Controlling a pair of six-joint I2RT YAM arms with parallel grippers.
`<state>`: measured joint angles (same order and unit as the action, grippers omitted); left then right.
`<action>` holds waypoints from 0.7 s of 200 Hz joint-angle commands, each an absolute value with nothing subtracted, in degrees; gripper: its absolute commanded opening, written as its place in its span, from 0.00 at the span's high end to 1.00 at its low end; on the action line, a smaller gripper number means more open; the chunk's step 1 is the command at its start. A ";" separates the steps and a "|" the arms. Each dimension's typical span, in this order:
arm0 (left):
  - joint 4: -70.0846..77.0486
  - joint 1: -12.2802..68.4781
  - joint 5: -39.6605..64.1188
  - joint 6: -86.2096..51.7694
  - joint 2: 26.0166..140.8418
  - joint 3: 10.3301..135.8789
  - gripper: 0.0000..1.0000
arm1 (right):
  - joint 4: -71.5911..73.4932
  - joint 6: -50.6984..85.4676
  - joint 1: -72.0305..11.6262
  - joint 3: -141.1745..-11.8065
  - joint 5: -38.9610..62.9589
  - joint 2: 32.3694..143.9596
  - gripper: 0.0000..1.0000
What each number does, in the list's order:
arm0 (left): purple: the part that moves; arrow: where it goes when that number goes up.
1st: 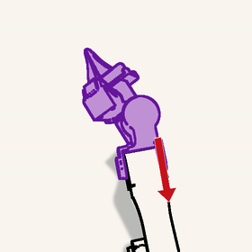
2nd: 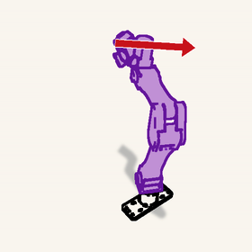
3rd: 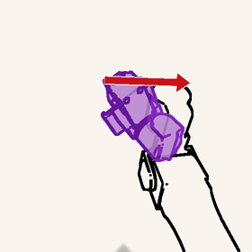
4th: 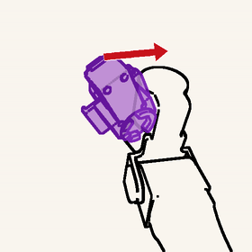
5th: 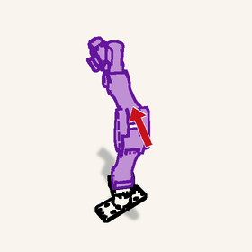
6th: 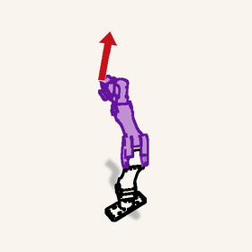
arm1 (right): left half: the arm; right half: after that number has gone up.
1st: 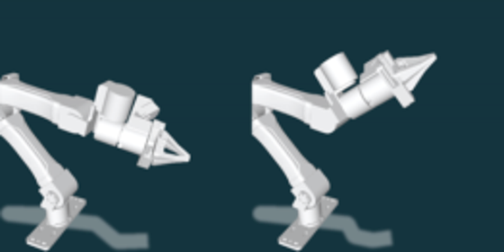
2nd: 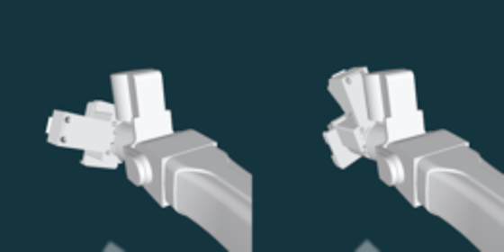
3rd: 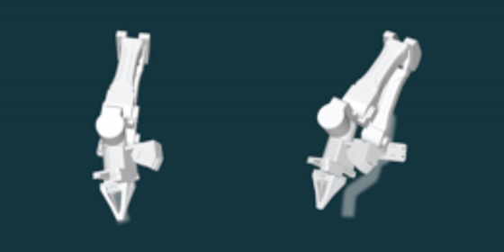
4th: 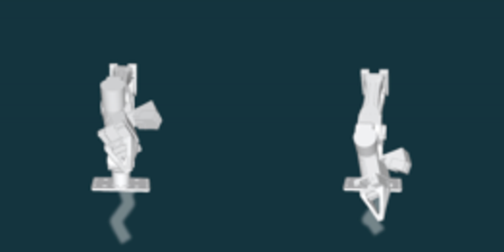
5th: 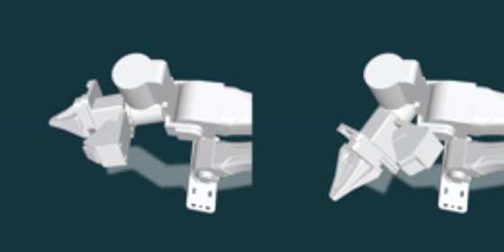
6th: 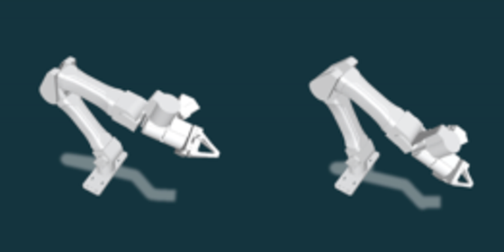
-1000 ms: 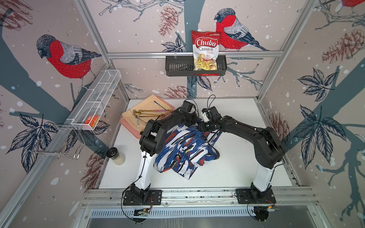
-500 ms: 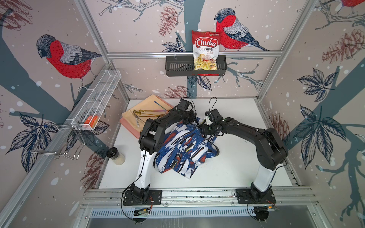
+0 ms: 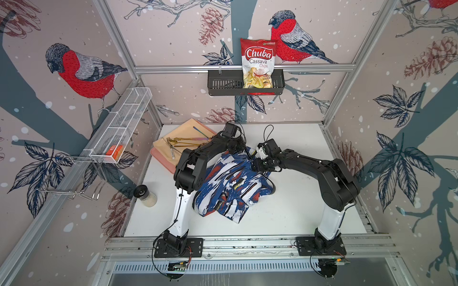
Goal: Remove the belt from the trousers
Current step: Adjust the trousers at the center of the board.
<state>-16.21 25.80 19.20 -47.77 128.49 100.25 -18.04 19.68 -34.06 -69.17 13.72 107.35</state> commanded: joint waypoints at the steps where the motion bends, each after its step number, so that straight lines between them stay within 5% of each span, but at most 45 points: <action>1: -15.38 25.70 17.93 -46.78 127.71 101.07 1.00 | -17.22 19.67 -35.87 -70.34 14.14 109.13 0.47; 17: -15.54 25.70 17.93 -46.78 127.32 101.19 1.00 | -17.53 20.26 -36.55 -70.93 12.37 110.57 0.53; 39: -16.08 25.73 17.68 -46.56 126.36 101.37 1.00 | -20.21 21.00 -36.56 -73.19 7.27 112.06 0.90; 59: -17.84 25.66 16.79 -45.69 125.41 102.64 1.00 | -22.91 20.20 -35.84 -76.43 2.47 111.03 1.00; 97: -18.23 25.57 16.50 -43.54 121.43 104.13 0.64 | -33.25 14.20 -30.14 -94.86 -4.32 111.04 1.00; 140: -2.93 25.58 26.03 -43.62 109.14 93.30 0.61 | -52.45 0.95 -33.27 -130.34 -29.95 119.34 1.00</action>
